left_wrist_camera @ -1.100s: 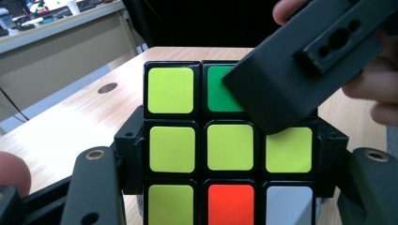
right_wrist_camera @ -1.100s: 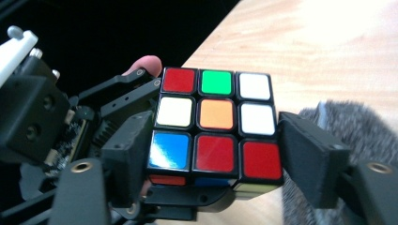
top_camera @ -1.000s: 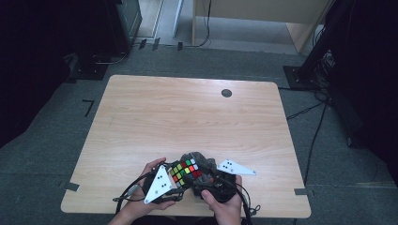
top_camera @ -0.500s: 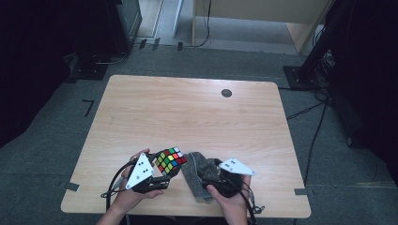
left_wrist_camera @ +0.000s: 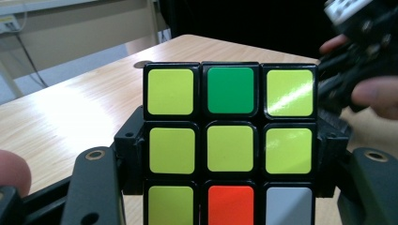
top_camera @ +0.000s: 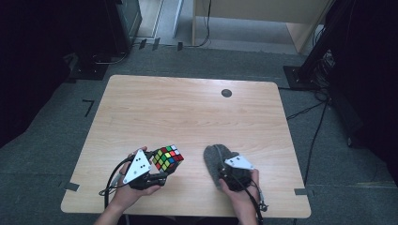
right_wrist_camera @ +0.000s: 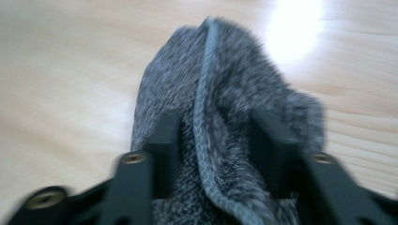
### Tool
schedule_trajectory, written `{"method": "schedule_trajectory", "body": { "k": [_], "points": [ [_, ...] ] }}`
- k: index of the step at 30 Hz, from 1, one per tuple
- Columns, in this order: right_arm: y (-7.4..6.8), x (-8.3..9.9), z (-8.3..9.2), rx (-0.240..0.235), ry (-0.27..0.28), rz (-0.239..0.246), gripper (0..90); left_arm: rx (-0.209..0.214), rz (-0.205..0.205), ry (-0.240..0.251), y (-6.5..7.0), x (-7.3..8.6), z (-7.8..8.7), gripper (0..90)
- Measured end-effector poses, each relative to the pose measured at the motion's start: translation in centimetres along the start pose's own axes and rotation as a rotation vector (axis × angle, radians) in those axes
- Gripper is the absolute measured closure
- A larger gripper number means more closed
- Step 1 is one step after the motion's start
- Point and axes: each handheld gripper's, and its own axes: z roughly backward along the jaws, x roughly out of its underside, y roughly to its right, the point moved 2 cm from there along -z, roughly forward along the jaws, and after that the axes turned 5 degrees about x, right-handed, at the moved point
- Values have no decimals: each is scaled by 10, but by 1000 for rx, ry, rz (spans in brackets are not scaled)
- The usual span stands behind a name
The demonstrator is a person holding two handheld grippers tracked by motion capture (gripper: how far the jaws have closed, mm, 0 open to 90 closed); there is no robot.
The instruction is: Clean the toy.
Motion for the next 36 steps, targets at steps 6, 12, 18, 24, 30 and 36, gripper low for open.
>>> {"method": "schedule_trajectory", "body": {
  "k": [6, 12, 18, 24, 30, 36],
  "points": [
    [21, -13, 22, -65, 132, -143, 370, -9, -6, -13, 1, 0, -3, 339],
    [7, -4, -1, -104, 38, -82, 339, -17, -36, -49, 9, 3, -12, 339],
    [1, 9, -21, -51, -33, -39, 453, 15, -33, -57, 12, 2, -11, 339],
    [6, 13, -24, -32, -30, -35, 655, 30, -50, -50, 16, -3, -6, 340],
    [9, 12, -14, -32, -26, -50, 806, 48, -39, -41, 18, -5, -7, 340],
    [5, -20, 43, -319, 247, -199, 809, 52, -83, -72, 23, 0, -13, 340]
  ]
}}
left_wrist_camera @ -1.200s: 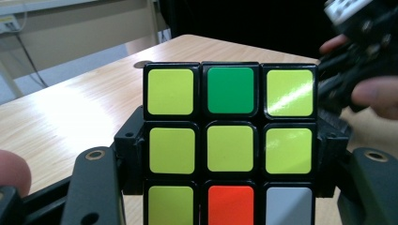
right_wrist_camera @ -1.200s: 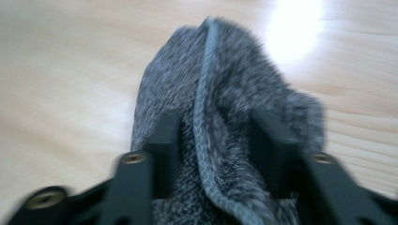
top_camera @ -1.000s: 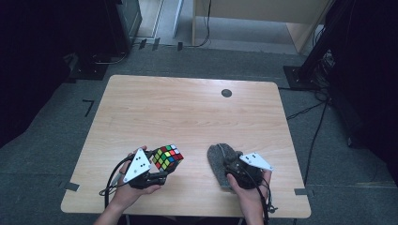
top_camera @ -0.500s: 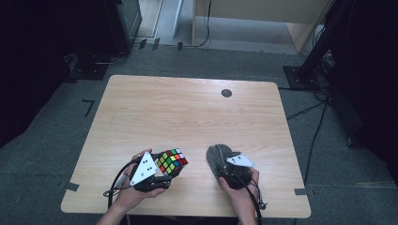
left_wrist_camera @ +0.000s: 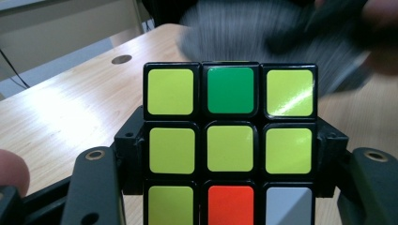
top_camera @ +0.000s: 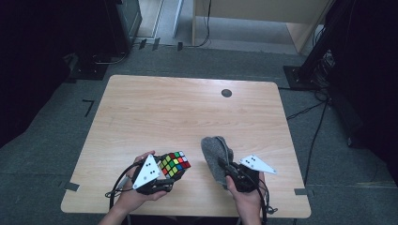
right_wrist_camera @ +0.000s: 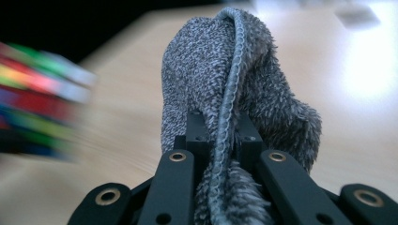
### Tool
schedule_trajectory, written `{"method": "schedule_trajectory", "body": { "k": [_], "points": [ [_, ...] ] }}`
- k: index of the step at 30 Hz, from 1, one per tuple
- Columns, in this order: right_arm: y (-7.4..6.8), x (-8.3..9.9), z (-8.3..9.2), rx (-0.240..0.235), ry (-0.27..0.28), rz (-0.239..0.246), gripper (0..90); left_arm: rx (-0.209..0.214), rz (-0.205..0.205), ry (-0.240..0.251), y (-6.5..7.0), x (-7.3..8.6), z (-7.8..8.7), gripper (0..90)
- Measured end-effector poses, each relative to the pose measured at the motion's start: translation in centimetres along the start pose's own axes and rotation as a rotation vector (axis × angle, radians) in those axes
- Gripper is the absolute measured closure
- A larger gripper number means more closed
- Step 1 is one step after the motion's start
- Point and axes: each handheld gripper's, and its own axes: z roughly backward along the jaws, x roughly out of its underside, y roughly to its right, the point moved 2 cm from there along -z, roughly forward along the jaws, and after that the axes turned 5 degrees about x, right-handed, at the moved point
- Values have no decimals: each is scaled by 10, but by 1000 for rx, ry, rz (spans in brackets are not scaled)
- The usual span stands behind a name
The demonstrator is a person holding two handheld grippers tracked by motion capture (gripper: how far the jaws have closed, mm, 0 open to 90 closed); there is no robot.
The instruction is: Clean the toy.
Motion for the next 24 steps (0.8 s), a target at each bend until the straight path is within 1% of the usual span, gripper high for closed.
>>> {"method": "schedule_trajectory", "body": {
  "k": [1, 3, 5, 7, 8, 9, 10, 11, 12, 13, 14, 15, 16, 17, 18, 19, 20, 21, 22, 23, 24],
  "points": [
    [-10, -7, 8, -42, 41, 19, 809, 1, -4, -7, 2, 0, -2, 340],
    [-31, -17, 21, -150, 94, 39, 808, 17, -14, -6, 7, -1, -4, 340],
    [-49, -19, 25, -235, 98, 43, 807, 38, -48, -1, 14, -3, -5, 340],
    [-60, -17, 23, -299, 74, 39, 807, 36, -90, -2, 22, -7, -5, 340],
    [-63, -14, 20, -301, 59, 49, 807, 33, -105, 6, 26, -9, -4, 340],
    [-64, -10, 17, -275, 46, 71, 807, 37, -123, 17, 28, -10, -3, 341],
    [-62, -7, 13, -233, 39, 97, 807, 40, -137, 22, 30, -11, -1, 341],
    [-57, -4, 9, -195, 28, 94, 807, 47, -143, 33, 30, -12, 1, 341],
    [-51, -2, 6, -158, 5, 79, 807, 61, -134, 51, 29, -13, 3, 341],
    [-45, -1, 4, -119, -14, 76, 807, 60, -123, 62, 28, -14, 4, 341],
    [-41, 0, 3, -104, -13, 71, 807, 49, -121, 55, 27, -14, 4, 341],
    [-40, -1, 6, -125, -1, 47, 807, 37, -124, 32, 26, -13, 2, 341],
    [-43, -5, 11, -170, 27, 25, 806, 32, -132, 16, 26, -11, 0, 341],
    [-47, -9, 15, -198, 49, 25, 806, 31, -139, -1, 27, -9, -2, 341],
    [-53, -13, 20, -240, 73, 31, 805, 36, -142, -11, 28, -7, -4, 341],
    [-61, -16, 23, -283, 89, 48, 805, 42, -147, -14, 30, -6, -6, 341],
    [-68, -17, 25, -308, 84, 68, 804, 47, -148, -10, 31, -6, -7, 341],
    [-73, -15, 24, -311, 68, 92, 804, 52, -147, -3, 32, -8, -8, 341],
    [-75, -12, 21, -297, 53, 117, 804, 50, -148, -1, 33, -9, -7, 341],
    [-74, -9, 18, -270, 51, 130, 804, 38, -152, -7, 34, -10, -7, 341],
    [-69, -6, 16, -230, 45, 125, 804, 36, -150, -5, 33, -10, -6, 341]
  ]
}}
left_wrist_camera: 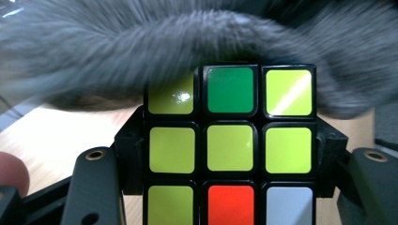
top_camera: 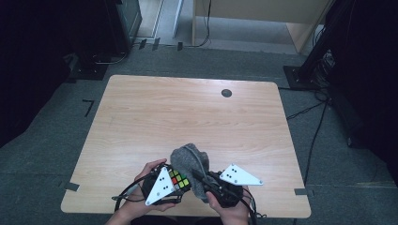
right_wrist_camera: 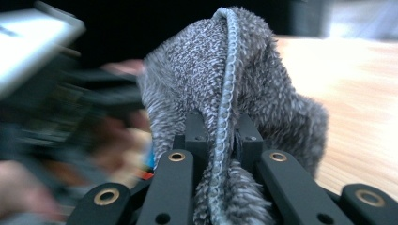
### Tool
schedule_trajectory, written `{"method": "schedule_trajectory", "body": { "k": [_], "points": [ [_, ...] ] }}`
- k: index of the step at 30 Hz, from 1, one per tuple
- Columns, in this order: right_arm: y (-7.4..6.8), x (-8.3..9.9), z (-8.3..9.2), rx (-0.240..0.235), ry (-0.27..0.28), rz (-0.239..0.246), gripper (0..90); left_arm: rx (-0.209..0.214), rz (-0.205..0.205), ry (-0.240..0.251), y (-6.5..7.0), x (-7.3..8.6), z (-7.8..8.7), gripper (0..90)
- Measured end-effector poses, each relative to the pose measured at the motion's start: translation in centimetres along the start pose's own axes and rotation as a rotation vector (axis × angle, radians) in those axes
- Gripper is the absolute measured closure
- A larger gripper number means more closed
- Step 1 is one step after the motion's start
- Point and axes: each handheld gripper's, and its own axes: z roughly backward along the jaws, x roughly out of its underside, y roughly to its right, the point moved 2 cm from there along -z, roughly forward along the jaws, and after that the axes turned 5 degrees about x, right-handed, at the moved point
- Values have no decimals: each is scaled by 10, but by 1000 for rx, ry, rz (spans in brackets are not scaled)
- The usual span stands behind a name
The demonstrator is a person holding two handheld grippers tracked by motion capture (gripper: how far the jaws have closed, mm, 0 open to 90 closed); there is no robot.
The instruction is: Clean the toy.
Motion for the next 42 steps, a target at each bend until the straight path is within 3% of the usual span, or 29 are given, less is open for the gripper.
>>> {"method": "schedule_trajectory", "body": {
  "k": [2, 4, 5, 6, 9, 10, 12, 14, 16, 17, 18, 19, 22, 24, 26, 28, 29, 31, 33, 35, 39, 42],
  "points": [
    [17, 6, -2, 95, -55, -20, 804, -3, 25, 29, -3, -2, 4, 341],
    [32, 10, 1, 109, -52, -119, 804, -18, 24, 20, -6, -4, 5, 341],
    [34, 8, 5, 89, -34, -144, 804, -30, 10, 1, -6, -3, 4, 341],
    [29, 5, 8, 59, -9, -140, 803, -32, 4, -15, -5, -2, 2, 341],
    [1, -9, 15, -63, 44, -66, 799, -19, 1, -28, -1, 1, -4, 341],
    [-7, -10, 14, -84, 38, -33, 798, -11, 5, -21, 0, 1, -4, 341],
    [-13, -6, 8, -63, 2, 15, 795, -6, -5, -17, 1, -1, -3, 341],
    [0, 1, 5, -38, -12, -59, 796, 1, 1, -6, -2, 1, -1, 341],
    [20, 10, 2, 45, -64, -108, 796, 13, 32, 26, -6, 2, 1, 341],
    [27, 13, 2, 42, -71, -158, 796, 19, 40, 33, -7, 3, 0, 340],
    [32, 13, 2, 4, -62, -203, 795, 18, 43, 26, -9, 4, -1, 340],
    [32, 10, 3, -32, -45, -217, 793, 15, 48, 17, -9, 7, -4, 340],
    [18, 1, 1, -122, -14, -183, 788, 30, 56, -2, -8, 13, -8, 341],
    [6, 3, -4, -151, -30, -143, 784, 31, 38, -6, -6, 13, -8, 340],
    [2, 7, -5, -127, -33, -124, 782, 41, 42, 0, -8, 14, -8, 340],
    [11, 9, -3, -120, -38, -170, 783, 54, 76, 39, -11, 14, -7, 340],
    [16, 10, -2, -93, -45, -174, 784, 57, 83, 46, -12, 14, -7, 340],
    [25, 15, -1, -38, -66, -173, 784, 61, 77, 46, -10, 15, -7, 340],
    [30, 18, -1, -15, -81, -185, 784, 62, 67, 29, -9, 18, -9, 340],
    [25, 17, -2, -55, -53, -182, 783, 59, 57, 11, -8, 20, -12, 340],
    [5, 7, -2, -161, -12, -108, 781, 57, 55, 17, -9, 21, -10, 340],
    [10, 10, -6, -141, -34, -99, 781, 50, 74, 27, -13, 21, -6, 340]
  ]
}}
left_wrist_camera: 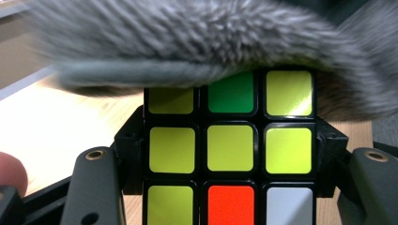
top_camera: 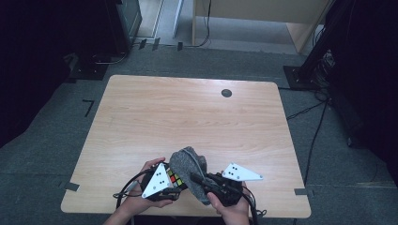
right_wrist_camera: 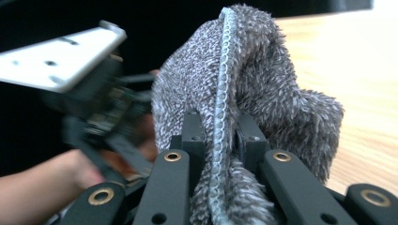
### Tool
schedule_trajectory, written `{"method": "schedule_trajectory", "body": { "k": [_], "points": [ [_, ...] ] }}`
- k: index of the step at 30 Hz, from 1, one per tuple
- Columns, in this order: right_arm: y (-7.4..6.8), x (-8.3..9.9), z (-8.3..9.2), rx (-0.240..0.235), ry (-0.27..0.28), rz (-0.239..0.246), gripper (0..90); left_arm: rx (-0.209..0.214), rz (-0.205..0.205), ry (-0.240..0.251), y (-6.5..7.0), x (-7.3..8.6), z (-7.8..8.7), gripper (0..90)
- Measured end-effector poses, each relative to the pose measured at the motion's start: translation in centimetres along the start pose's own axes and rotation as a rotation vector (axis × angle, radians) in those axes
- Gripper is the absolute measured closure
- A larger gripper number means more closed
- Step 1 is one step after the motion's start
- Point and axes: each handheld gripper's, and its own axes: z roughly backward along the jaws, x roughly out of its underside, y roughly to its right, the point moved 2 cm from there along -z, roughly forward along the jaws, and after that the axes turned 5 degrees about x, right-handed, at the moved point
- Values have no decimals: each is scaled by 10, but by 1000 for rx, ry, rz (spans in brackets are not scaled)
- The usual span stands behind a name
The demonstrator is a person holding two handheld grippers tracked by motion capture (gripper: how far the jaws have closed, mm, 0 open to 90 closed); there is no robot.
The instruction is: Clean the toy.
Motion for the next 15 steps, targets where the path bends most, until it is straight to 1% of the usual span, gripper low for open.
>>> {"method": "schedule_trajectory", "body": {
  "k": [1, 2, 4, 5, 6, 7, 8, 9, 10, 11, 12, 13, 14, 15],
  "points": [
    [6, 2, -2, 25, -12, -15, 782, -2, 4, -2, -1, 1, 1, 340],
    [14, 6, -3, 63, -36, -34, 782, -1, 9, -1, -2, 2, 1, 340],
    [24, 10, -4, 108, -58, -72, 782, 4, 27, 13, -3, 3, 2, 340],
    [27, 10, -2, 111, -52, -81, 781, 3, 26, 9, -3, 4, 1, 340],
    [26, 9, 0, 96, -27, -75, 776, -9, 6, -2, -3, 6, 0, 340],
    [23, 6, 2, 81, 0, -52, 769, -33, -19, -16, -2, 8, -3, 340],
    [19, 4, 3, 66, 18, -22, 767, -44, -22, -32, -3, 11, -5, 340],
    [14, 2, 3, 50, 32, 2, 767, -39, -13, -36, -3, 12, -6, 340],
    [10, 1, 3, 32, 39, 27, 767, -33, -9, -31, -3, 13, -7, 340],
    [7, 1, 1, 14, 36, 47, 766, -28, -12, -28, -2, 13, -7, 340],
    [5, 3, -1, -1, 24, 59, 766, -22, -15, -22, -1, 12, -7, 340],
    [5, 5, -4, -4, 6, 64, 767, -16, -17, -15, 0, 11, -6, 340],
    [6, 8, -8, 0, -12, 64, 766, -18, -26, -22, 1, 11, -6, 340],
    [8, 11, -10, 7, -21, 64, 764, -33, -43, -40, 1, 12, -7, 340]
  ]
}}
